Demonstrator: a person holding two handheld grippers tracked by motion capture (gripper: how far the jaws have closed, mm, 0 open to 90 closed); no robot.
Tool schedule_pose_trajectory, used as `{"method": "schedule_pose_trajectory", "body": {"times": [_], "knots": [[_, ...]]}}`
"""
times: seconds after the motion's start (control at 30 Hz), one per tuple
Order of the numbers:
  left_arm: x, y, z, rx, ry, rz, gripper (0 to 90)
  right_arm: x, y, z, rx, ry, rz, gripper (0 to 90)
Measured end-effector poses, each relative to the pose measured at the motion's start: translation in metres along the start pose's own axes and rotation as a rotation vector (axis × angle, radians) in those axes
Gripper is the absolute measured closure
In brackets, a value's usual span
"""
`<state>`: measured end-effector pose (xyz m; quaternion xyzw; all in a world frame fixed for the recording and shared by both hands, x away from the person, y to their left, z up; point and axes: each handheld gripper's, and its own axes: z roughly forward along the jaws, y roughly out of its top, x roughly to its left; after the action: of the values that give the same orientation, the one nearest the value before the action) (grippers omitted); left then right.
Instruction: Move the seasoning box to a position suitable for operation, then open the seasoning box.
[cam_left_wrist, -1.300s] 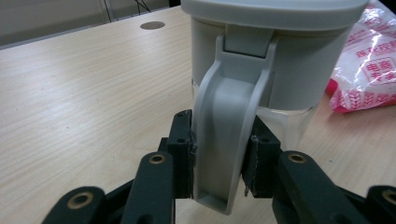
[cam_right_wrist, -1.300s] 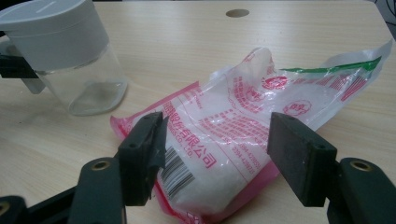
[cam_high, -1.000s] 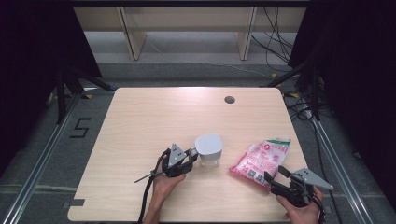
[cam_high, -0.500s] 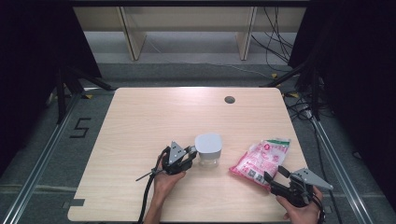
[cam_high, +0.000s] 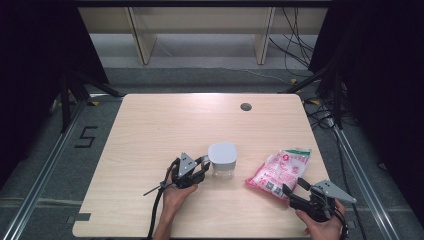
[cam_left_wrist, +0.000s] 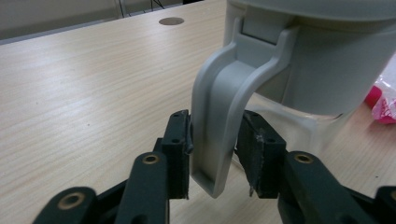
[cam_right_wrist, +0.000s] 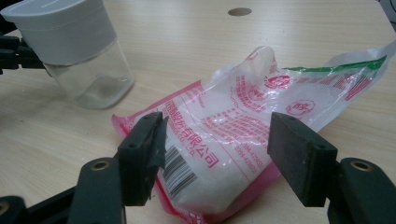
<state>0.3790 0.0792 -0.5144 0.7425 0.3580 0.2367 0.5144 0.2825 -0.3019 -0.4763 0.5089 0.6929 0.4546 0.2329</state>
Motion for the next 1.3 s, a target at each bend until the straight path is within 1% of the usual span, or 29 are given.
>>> {"method": "schedule_pose_trajectory", "body": {"times": [0.03,0.1,0.13,0.17,0.2,0.23,0.27,0.3,0.33,0.4,0.43,0.47,0.5,0.53,0.63,0.67,0.7,0.73,0.77,0.87,0.9,0.93,0.97,1.0,1.03,1.1,1.13,1.17,1.3], "knots": [[0.0,0.001,-0.002,0.01,-0.001,0.014,59.9,0.0,0.0,0.0,0.002,0.0,0.005,37.4],[-0.002,0.001,-0.004,-0.001,-0.004,0.0,56.9,-0.001,0.0,0.0,-0.007,-0.01,-0.014,37.4],[-0.003,0.001,-0.006,-0.008,-0.006,-0.005,55.8,-0.001,0.0,-0.001,-0.001,-0.009,-0.004,37.4],[-0.003,0.002,-0.008,-0.012,0.0,-0.008,53.7,-0.003,0.0,0.0,-0.003,-0.001,-0.022,37.4],[-0.003,0.002,-0.01,-0.011,0.005,0.001,51.7,-0.003,0.0,0.0,-0.007,-0.008,-0.019,37.3],[-0.004,0.003,-0.011,-0.012,0.003,-0.006,50.0,-0.003,0.0,0.0,-0.006,-0.008,-0.02,37.4],[-0.004,0.004,-0.013,-0.012,0.005,-0.004,48.7,-0.002,-0.001,0.0,-0.005,-0.011,-0.001,37.3],[-0.005,0.005,-0.016,-0.016,0.005,-0.006,47.2,-0.003,0.0,0.0,-0.01,-0.007,-0.018,37.3],[-0.005,0.006,-0.018,-0.016,0.011,-0.004,45.4,-0.004,0.0,0.0,-0.004,-0.005,-0.015,37.3],[-0.004,0.008,-0.022,-0.019,0.01,-0.003,41.9,-0.002,-0.002,0.0,-0.012,-0.01,0.004,37.3],[-0.003,0.009,-0.024,-0.02,0.009,-0.004,40.3,-0.004,-0.001,0.0,-0.004,-0.014,-0.018,37.3],[-0.004,0.009,-0.026,-0.025,0.012,-0.025,38.6,-0.002,-0.002,-0.001,0.007,-0.009,0.027,37.3],[-0.004,0.011,-0.026,-0.031,0.001,-0.028,36.3,-0.006,-0.002,-0.001,-0.004,0.001,-0.011,37.3],[-0.004,0.012,-0.027,-0.038,0.0,-0.034,34.2,-0.006,-0.002,-0.001,-0.007,-0.003,0.002,37.3],[-0.007,0.014,-0.031,-0.018,-0.005,-0.027,30.4,-0.005,-0.002,-0.002,0.001,-0.004,0.002,37.2],[-0.008,0.015,-0.031,-0.017,-0.01,-0.031,29.6,-0.006,-0.002,-0.001,-0.01,0.004,-0.009,37.1],[-0.008,0.016,-0.032,-0.019,-0.016,-0.039,28.8,-0.005,-0.002,-0.001,-0.021,-0.002,0.001,37.1],[-0.008,0.017,-0.033,-0.016,-0.014,-0.031,28.4,-0.002,-0.003,-0.001,-0.007,-0.002,0.044,37.1],[-0.009,0.017,-0.033,-0.023,-0.019,-0.05,28.0,-0.002,-0.003,0.0,-0.016,0.0,0.033,37.1],[-0.008,0.021,-0.036,-0.021,-0.018,-0.039,26.1,-0.005,-0.003,0.0,-0.022,-0.002,0.004,37.1],[-0.009,0.022,-0.037,-0.024,-0.016,-0.052,25.5,-0.006,-0.002,0.0,-0.027,-0.004,-0.012,37.0],[-0.009,0.023,-0.038,-0.023,-0.015,-0.04,25.0,-0.003,-0.003,0.0,-0.013,-0.001,0.026,37.1],[-0.009,0.023,-0.037,-0.034,-0.024,-0.042,24.8,-0.006,-0.003,0.002,-0.029,0.0,-0.012,37.1],[-0.009,0.025,-0.038,-0.024,-0.018,-0.032,25.1,-0.006,-0.003,0.002,-0.024,-0.002,-0.018,37.1],[-0.009,0.025,-0.038,-0.022,-0.018,-0.039,25.2,-0.003,-0.003,0.001,-0.019,-0.005,0.017,37.1],[-0.009,0.027,-0.038,-0.034,-0.019,-0.039,25.1,-0.001,-0.002,0.0,-0.009,0.0,0.03,37.1],[-0.009,0.027,-0.038,-0.042,-0.02,-0.041,25.0,-0.004,-0.002,0.001,-0.012,-0.006,-0.002,37.1],[-0.009,0.028,-0.039,-0.04,-0.021,-0.029,24.9,-0.004,-0.002,0.0,-0.003,-0.01,-0.011,37.1],[-0.01,0.033,-0.039,-0.049,-0.016,-0.029,23.8,-0.004,-0.002,0.001,0.001,-0.003,-0.003,37.1]]}}
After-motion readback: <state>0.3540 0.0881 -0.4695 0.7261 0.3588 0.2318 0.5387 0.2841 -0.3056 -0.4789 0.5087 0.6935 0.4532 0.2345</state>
